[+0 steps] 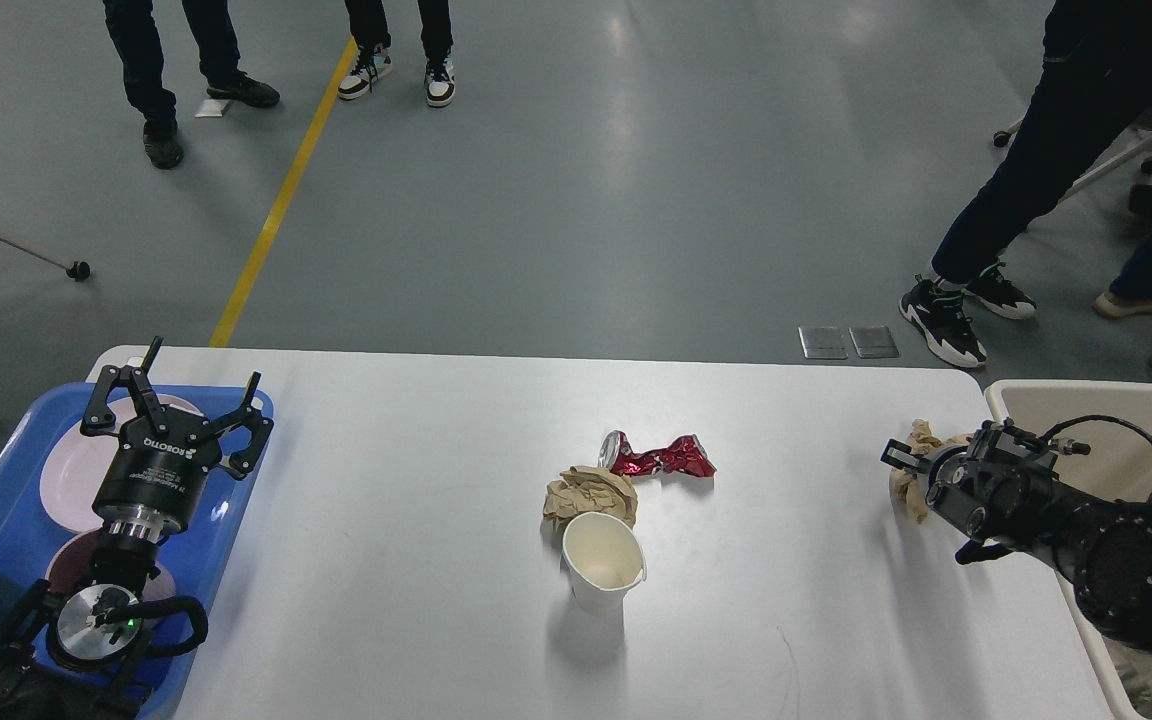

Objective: Tidy desktop
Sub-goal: 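Lower the right gripper and grasp the tan cloth, then carry the tan cloth into the white bin and release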

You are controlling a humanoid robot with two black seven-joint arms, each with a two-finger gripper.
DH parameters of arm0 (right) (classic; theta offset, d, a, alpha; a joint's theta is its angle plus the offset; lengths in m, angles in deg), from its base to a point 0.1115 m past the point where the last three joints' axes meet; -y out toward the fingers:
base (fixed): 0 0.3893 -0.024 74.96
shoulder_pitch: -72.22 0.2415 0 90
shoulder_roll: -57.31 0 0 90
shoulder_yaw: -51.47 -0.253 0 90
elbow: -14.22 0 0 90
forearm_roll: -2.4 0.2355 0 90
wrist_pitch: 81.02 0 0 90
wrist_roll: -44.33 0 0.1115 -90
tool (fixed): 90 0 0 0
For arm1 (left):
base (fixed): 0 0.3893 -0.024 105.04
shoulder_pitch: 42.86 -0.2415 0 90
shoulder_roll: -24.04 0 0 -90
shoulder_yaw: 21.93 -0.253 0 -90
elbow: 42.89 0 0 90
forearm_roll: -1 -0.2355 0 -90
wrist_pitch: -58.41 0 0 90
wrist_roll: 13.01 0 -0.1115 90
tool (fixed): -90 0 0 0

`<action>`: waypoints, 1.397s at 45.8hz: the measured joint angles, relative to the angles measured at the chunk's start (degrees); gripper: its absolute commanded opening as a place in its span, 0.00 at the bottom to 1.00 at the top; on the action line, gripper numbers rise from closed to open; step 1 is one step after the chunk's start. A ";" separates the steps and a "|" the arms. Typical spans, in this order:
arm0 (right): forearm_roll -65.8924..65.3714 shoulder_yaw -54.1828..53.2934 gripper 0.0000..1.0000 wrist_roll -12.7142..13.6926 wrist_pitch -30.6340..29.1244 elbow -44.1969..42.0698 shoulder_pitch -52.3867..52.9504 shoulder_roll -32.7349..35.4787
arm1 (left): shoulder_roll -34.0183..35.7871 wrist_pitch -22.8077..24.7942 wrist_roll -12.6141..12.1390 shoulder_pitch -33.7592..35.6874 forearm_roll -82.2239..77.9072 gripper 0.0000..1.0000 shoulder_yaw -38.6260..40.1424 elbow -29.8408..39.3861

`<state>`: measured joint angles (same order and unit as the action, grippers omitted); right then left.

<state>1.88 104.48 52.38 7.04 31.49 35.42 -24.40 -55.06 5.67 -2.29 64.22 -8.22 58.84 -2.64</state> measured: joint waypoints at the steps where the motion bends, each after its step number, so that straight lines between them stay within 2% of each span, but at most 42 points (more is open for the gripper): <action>1: 0.06 -0.01 0.00 0.09 0.15 0.03 -0.01 0.00 | 0.00 0.00 0.00 0.00 0.00 0.96 0.00 0.00; 11: 0.32 -0.08 0.00 1.23 -0.27 0.78 0.03 0.05 | 0.00 0.00 0.00 0.00 0.00 0.96 0.00 0.00; 31: 0.42 -0.58 0.00 1.49 -0.41 2.60 1.03 0.69 | 0.00 0.00 0.00 -0.01 0.00 0.96 0.00 0.00; 36: 0.45 -0.90 0.00 1.77 -0.47 9.65 5.38 3.09 | 0.00 0.00 0.00 -0.01 0.00 0.96 0.01 0.00; 46: 0.23 1.87 0.00 5.60 -1.46 31.06 20.50 13.31 | 0.00 0.00 0.00 -0.02 0.03 0.96 0.02 0.00; 53: 0.35 9.51 0.00 6.13 -8.53 45.24 36.19 17.23 | 0.00 0.00 0.00 -0.01 0.03 0.96 0.02 0.00; 64: 0.42 20.27 0.00 5.77 -20.26 64.64 62.11 17.74 | 0.00 0.00 0.00 0.01 0.02 0.96 0.03 0.00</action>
<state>2.30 124.75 58.15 -13.22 96.13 97.52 -6.66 -55.06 5.67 -2.29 64.23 -8.20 58.87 -2.64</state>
